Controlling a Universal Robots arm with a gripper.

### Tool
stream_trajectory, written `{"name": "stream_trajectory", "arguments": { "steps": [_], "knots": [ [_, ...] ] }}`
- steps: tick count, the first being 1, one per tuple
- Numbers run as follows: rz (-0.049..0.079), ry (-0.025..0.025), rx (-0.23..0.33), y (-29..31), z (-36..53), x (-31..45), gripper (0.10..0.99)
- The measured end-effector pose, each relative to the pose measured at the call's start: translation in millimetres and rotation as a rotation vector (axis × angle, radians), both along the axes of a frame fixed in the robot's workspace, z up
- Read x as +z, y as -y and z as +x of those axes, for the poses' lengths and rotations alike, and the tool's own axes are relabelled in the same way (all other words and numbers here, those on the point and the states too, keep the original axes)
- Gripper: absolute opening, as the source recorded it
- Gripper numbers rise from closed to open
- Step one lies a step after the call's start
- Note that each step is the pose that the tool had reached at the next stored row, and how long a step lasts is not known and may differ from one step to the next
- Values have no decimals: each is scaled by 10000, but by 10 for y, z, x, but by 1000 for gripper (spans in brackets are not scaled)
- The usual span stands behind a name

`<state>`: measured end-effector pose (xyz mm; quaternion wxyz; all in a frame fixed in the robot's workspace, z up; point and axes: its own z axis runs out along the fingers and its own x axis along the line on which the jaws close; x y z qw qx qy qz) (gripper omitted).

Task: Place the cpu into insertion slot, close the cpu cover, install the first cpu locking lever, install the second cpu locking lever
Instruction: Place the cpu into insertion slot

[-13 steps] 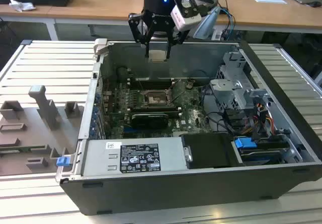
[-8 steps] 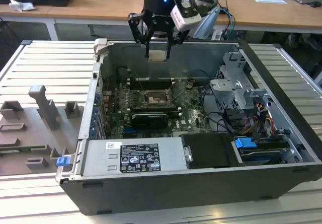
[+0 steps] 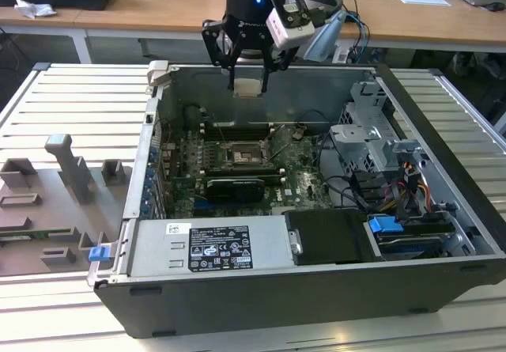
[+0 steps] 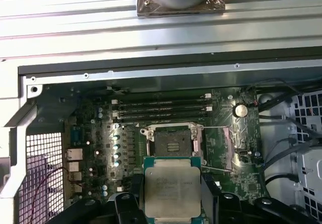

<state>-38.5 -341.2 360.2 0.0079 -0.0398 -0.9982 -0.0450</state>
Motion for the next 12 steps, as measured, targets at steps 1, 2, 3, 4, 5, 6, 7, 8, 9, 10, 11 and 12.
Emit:
{"name": "stream_trajectory", "arguments": {
  "steps": [1,2,3,4,5,6,7,8,9,10,11,12],
  "knots": [
    [0,0,-112,0,0,-1,537],
    [0,0,-270,0,0,-1,537],
    [-1,0,-886,0,0,-4,537],
    [-2,-1,-1225,0,0,-5,537],
    [-2,0,-1422,0,0,-7,537],
    [-3,-1,-1591,0,0,-7,537],
    [-2,0,-1802,0,0,-8,537],
    [-2,0,-1976,0,0,-9,537],
    [-1,0,-2248,0,0,-10,537],
    [-1,0,-2509,0,0,-10,537],
    [-2,0,-2697,0,0,-11,537],
    [-2,0,-2789,0,0,-11,537]
  ]
}}
